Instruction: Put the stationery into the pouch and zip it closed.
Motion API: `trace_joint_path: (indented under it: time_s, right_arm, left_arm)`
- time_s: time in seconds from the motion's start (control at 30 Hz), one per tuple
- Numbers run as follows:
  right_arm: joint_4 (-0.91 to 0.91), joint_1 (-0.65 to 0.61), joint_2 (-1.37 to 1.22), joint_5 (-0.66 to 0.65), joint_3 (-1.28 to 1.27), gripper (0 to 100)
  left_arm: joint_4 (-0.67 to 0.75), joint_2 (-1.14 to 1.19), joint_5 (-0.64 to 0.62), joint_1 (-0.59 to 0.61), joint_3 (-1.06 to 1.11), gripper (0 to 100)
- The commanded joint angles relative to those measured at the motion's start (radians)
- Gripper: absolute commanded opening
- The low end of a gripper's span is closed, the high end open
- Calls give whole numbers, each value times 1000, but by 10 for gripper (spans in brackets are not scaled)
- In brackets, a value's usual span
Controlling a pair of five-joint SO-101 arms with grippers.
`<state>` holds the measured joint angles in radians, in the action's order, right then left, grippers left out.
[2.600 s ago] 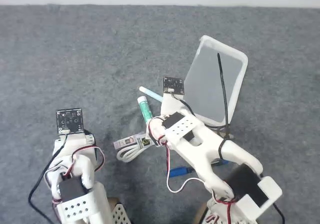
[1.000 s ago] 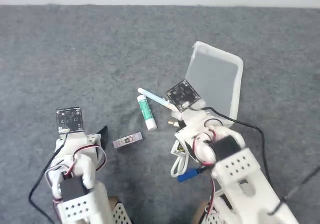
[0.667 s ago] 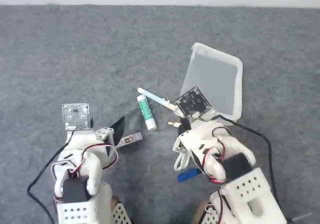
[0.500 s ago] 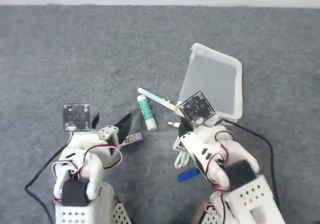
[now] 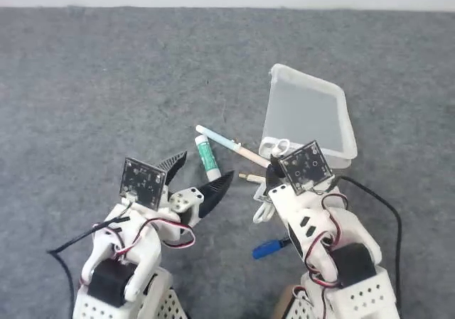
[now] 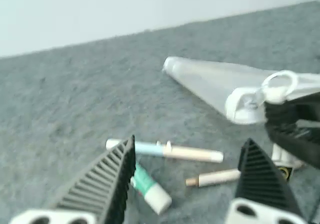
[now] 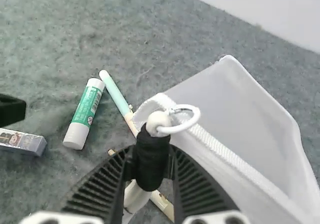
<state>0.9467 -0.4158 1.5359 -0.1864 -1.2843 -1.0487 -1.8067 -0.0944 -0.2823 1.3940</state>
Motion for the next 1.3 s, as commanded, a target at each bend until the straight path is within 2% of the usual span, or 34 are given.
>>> trace_joint_path:
  time_s: [0.0, 0.1, 0.33, 0.5, 0.7, 1.0, 1.17, 1.27]
  right_arm:
    - [18, 13, 51, -11, 14, 6]
    - [45, 8, 87, -12, 15, 6]
    - [111, -21, 194, -14, 14, 6]
    - [171, -76, 268, -34, 14, 6]
    - [200, -122, 280, -55, 15, 6]
    - [214, -125, 280, -55, 23, 6]
    - [236, -173, 280, -55, 37, 6]
    - [236, -174, 282, -55, 37, 6]
  left_arm:
    - [55, -12, 12, -44, -48, 313]
    - [80, -12, 12, -100, -12, 312]
    - [278, -12, 11, -118, 125, 311]
    - [288, -12, -41, -120, 125, 311]
    - [287, -12, -43, -160, 130, 311]
    - [288, -12, -43, -155, 140, 311]
    - [288, -12, -43, -155, 143, 311]
    - [328, -11, -41, -155, 177, 311]
